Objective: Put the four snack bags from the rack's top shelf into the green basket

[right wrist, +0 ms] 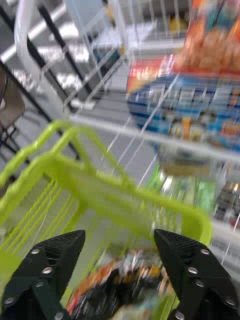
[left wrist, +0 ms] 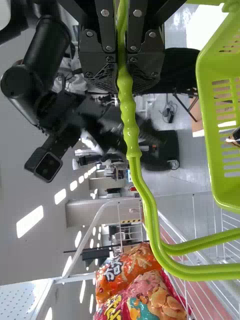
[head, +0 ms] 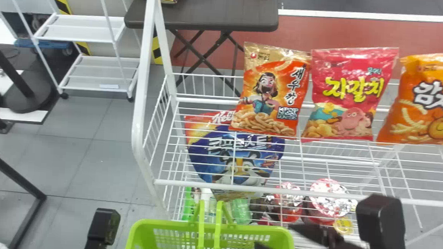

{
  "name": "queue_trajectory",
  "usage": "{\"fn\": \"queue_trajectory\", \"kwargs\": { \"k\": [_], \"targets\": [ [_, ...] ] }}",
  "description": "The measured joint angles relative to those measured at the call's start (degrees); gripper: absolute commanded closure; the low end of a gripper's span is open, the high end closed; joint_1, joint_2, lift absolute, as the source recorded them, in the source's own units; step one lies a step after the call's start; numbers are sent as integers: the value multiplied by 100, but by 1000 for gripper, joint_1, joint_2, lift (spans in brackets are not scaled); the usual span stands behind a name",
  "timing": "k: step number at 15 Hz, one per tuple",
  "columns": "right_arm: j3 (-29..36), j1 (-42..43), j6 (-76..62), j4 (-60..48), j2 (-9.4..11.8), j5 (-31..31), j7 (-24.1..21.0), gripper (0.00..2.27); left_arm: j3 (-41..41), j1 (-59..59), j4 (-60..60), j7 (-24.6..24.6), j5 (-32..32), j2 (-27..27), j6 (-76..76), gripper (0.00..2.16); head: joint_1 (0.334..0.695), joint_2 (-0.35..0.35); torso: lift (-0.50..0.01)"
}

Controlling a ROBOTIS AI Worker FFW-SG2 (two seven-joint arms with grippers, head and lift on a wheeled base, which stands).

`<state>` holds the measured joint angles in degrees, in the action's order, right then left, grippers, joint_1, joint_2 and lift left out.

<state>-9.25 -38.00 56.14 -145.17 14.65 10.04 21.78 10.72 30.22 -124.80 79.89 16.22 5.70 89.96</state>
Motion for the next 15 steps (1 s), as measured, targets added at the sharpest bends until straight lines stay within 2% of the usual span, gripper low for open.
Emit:
{"fn": "queue_trajectory", "kwargs": {
  "k": [2, 4, 5, 7, 9, 11, 15],
  "targets": [
    [46, 167, -1591, 419, -93, -6, -133, 66, -62, 2, 13, -4, -22, -2, 0, 2138, 695, 22, 0],
    [-14, 654, -2440, 958, -326, -32, -476, 53, -182, -5, 29, -34, -87, 0, 0, 2138, 695, -11, 0],
    [-96, 894, -2563, 1166, -424, -99, -786, 49, -239, -13, 32, -41, -119, 0, 0, 2138, 695, -26, 0],
    [-438, 1476, -2813, 1713, -539, -391, -1688, 49, -320, -31, 44, -38, -161, 1, 0, 2138, 695, -50, 0],
    [-633, 2046, -3000, 2371, -694, -544, -1861, 66, -344, -34, 58, -27, -170, 3, 0, 2138, 695, -33, 0],
    [-706, 2532, -3046, 2977, -907, -582, -1878, 87, -353, -34, 73, -27, -172, 9, 0, 2138, 695, -15, 0],
    [-903, 3378, -3196, 4131, -1349, -904, -2198, 90, -352, -18, 106, 0, -172, 34, 0, 2138, 695, 21, 0]
  ]
}}
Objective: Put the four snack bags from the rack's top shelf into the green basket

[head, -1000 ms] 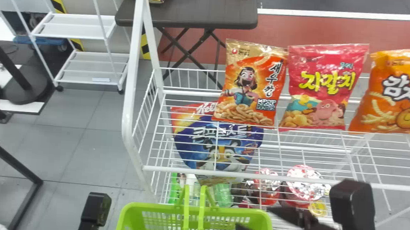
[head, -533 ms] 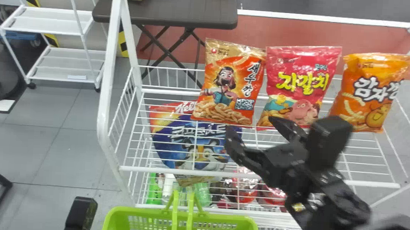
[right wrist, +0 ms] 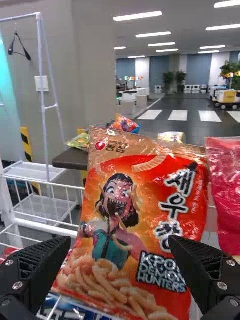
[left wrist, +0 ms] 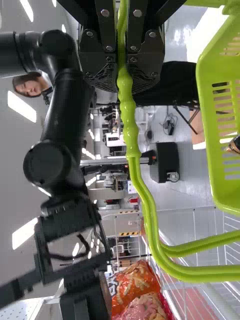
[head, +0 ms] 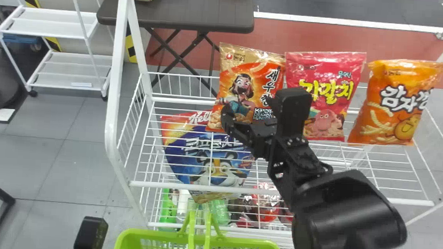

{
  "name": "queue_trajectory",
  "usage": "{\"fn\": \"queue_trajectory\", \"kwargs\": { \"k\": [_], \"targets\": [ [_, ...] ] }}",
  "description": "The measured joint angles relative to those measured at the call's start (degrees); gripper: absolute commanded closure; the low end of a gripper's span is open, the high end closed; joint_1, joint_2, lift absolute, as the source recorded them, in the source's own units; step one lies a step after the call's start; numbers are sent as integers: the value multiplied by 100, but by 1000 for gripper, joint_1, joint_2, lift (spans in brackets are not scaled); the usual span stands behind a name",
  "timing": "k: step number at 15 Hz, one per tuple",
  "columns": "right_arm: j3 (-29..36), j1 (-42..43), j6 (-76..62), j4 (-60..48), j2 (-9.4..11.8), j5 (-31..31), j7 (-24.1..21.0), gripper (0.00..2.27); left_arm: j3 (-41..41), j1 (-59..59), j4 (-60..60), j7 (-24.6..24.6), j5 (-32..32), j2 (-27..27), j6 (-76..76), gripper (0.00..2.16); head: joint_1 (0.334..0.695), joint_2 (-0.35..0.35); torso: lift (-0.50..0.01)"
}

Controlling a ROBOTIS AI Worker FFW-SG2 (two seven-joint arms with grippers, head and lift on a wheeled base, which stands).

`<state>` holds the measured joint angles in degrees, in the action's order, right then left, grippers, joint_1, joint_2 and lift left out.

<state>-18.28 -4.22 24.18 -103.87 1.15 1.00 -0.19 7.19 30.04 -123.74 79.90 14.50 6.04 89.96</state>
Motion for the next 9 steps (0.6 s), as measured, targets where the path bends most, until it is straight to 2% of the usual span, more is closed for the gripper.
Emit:
{"fn": "queue_trajectory", "kwargs": {
  "k": [3, 4, 5, 6, 7, 9],
  "targets": [
    [-65, 499, -4, 645, -108, -181, -169, 154, 26, -4, 60, 35, 0, 23, 0, 2138, 695, 29, 0],
    [-125, 615, 4, 806, -113, -320, -274, 549, 36, -5, 78, 48, 1, 27, 0, 2138, 695, 26, 0],
    [-163, 700, 23, 928, -115, -423, -296, 1271, 45, -6, 89, 59, 3, 29, 0, 2138, 695, 26, 0],
    [-170, 792, 76, 1034, -115, -486, -280, 1825, 61, -6, 98, 77, 6, 32, 0, 2138, 695, 26, 0],
    [-152, 848, 185, 1092, -115, -484, -225, 1980, 74, -7, 103, 83, 8, 35, 0, 2138, 695, 25, 0],
    [-89, 803, 366, 1084, -115, -358, 4, 2010, 86, -7, 111, 80, 9, 37, 0, 2138, 695, 31, 0]
  ]
}}
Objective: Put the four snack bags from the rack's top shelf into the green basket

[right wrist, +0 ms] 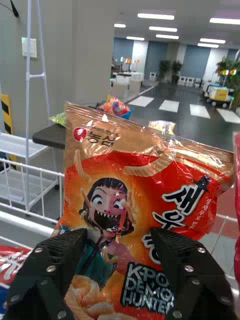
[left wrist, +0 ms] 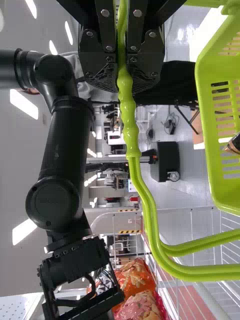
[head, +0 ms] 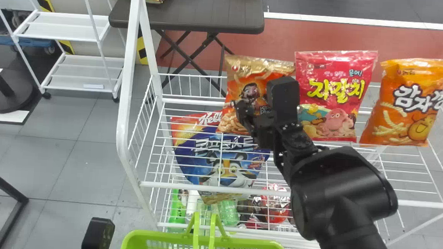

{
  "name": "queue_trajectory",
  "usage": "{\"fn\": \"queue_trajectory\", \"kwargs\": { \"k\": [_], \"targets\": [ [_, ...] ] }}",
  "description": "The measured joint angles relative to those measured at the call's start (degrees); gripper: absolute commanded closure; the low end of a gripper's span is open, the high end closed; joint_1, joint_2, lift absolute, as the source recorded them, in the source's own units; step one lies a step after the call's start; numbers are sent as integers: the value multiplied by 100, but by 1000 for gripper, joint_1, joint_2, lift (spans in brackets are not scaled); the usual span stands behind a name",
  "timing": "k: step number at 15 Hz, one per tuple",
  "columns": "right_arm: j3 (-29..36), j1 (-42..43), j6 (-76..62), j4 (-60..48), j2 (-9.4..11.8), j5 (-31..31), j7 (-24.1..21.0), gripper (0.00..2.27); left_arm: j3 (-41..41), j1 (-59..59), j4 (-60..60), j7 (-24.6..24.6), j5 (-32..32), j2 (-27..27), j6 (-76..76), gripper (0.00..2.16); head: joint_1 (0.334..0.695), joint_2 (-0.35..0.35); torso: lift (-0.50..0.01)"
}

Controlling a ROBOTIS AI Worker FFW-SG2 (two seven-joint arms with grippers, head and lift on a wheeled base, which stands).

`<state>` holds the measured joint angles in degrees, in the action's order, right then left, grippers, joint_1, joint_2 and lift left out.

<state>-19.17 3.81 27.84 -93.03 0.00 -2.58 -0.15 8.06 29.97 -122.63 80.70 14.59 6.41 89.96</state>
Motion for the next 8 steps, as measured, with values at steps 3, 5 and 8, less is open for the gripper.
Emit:
{"fn": "queue_trajectory", "kwargs": {
  "k": [3, 5, 8],
  "targets": [
    [18, -289, 88, -443, 0, 58, 90, 2010, 2, -6, -1, -25, 0, -5, 0, 2138, 695, 42, 0],
    [1, -534, 234, -926, 0, 57, 193, 2010, -5, -25, -18, -51, 0, -8, 0, 2138, 695, 50, 0],
    [-23, -989, 597, -1877, 24, 48, 300, 2010, -2, -59, -17, -81, -6, -9, 0, 2138, 695, 64, 0]
  ]
}}
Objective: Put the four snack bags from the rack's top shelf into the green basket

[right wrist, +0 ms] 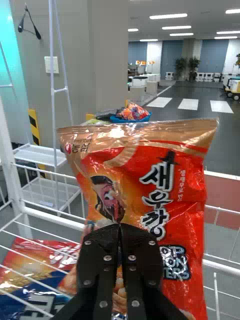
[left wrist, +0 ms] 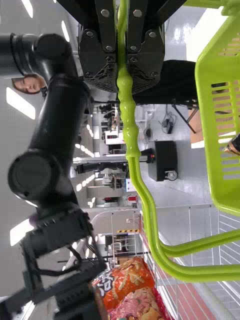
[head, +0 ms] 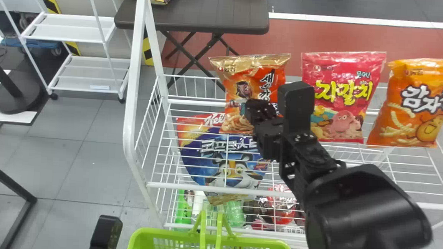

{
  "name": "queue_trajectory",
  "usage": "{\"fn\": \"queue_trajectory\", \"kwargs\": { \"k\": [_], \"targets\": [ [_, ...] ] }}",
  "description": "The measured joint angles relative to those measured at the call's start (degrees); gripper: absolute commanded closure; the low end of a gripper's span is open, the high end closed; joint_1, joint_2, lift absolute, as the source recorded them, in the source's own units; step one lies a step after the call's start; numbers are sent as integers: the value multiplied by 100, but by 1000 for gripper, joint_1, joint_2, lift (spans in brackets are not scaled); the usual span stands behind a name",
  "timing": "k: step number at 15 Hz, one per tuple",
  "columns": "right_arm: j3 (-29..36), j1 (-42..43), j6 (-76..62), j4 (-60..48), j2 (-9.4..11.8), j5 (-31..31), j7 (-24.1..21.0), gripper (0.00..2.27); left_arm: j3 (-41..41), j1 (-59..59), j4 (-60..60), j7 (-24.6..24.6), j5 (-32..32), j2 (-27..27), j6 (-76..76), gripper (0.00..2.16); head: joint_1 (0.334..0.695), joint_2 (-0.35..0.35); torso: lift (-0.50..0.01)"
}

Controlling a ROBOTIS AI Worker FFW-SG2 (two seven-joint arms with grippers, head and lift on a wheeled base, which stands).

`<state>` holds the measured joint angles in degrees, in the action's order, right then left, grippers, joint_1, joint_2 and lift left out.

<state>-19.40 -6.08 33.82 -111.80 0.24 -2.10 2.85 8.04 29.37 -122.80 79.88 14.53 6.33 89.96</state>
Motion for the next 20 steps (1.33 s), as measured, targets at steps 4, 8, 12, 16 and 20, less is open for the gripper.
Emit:
{"fn": "queue_trajectory", "kwargs": {
  "k": [4, 8, 12, 16, 20],
  "targets": [
    [5, -832, 735, -1556, 385, 122, 23, 2010, -1, -85, 6, -42, -10, -12, 0, 2138, 695, 47, 0],
    [223, -2096, 1975, -3310, 983, 592, 23, 2010, 20, -192, 43, -149, -15, -19, 0, 2138, 695, 5, 0],
    [544, -2900, 3939, -4441, 1367, 1003, -16, 2010, 91, -201, 52, -154, -18, -41, 0, 2138, 695, -63, 0],
    [1021, -3250, 5483, -4649, 1487, 1972, -66, 2010, 127, -170, 71, -193, -9, -69, 0, 2138, 695, -140, 0],
    [966, -3221, 5383, -4088, 1376, 2603, 6, 2010, 53, -178, 52, -220, -6, -70, 0, 2138, 695, -68, 0]
  ]
}}
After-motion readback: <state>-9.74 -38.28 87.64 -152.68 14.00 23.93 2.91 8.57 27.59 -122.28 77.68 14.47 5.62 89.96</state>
